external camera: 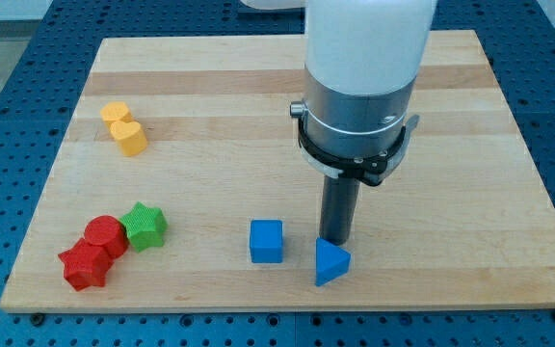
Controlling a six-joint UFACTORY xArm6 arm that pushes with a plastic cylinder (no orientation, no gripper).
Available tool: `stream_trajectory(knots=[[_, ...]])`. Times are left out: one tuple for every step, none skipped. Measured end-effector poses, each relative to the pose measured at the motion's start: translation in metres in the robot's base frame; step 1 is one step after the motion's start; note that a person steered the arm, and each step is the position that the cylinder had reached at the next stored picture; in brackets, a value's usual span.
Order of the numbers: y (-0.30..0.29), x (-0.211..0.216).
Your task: Place your arm at the top of the cube
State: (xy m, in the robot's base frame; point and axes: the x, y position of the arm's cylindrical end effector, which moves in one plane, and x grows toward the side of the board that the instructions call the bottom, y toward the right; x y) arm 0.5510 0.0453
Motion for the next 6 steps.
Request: stream_trajectory(knots=[[-0.013,0.029],[-0.013,0.031],[-0.014,-0.002],[-0.024,-0.066],[-0.086,-0.073],[-0.112,-0.059]])
